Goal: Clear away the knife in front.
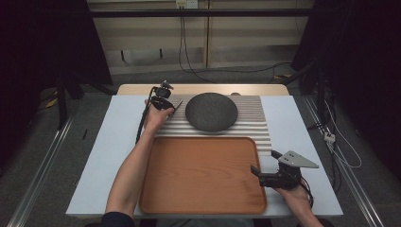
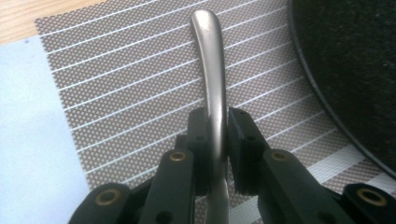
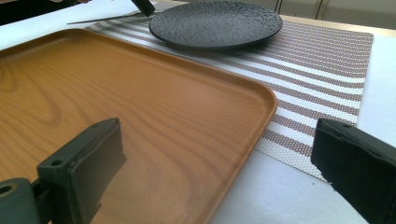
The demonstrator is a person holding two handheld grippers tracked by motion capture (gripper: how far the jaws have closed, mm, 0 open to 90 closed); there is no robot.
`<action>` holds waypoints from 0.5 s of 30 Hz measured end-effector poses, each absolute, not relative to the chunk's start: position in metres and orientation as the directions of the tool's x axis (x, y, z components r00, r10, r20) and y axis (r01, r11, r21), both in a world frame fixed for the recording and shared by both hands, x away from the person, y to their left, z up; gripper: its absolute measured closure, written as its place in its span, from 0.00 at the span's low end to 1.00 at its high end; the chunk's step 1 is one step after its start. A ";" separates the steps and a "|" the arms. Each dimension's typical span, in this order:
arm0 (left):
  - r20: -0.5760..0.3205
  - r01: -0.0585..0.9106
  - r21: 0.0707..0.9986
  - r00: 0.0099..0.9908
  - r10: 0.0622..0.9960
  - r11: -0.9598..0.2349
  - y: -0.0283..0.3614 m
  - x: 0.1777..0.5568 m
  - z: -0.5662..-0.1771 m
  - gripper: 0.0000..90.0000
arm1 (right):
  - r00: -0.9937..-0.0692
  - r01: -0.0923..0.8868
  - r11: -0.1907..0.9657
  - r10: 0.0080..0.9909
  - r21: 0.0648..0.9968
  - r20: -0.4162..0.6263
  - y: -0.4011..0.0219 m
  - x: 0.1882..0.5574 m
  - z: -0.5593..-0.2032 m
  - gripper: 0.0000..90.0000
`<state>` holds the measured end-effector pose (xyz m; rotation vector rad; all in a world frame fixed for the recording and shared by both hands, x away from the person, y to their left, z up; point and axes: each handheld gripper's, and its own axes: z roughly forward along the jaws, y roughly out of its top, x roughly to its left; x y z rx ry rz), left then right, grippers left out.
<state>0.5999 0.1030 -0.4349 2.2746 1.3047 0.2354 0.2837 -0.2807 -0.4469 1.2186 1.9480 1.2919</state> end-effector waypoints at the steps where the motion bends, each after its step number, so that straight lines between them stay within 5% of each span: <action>1: -0.097 0.760 0.501 0.524 0.846 -0.413 0.103 0.600 -0.436 0.89 | -0.475 0.403 0.149 0.878 0.903 0.067 -0.281 0.284 -0.447 0.03; 15: -0.089 0.760 0.505 0.519 0.850 -0.410 0.102 0.602 -0.440 0.88 | -0.478 0.403 0.152 0.876 0.902 0.065 -0.281 0.284 -0.447 0.03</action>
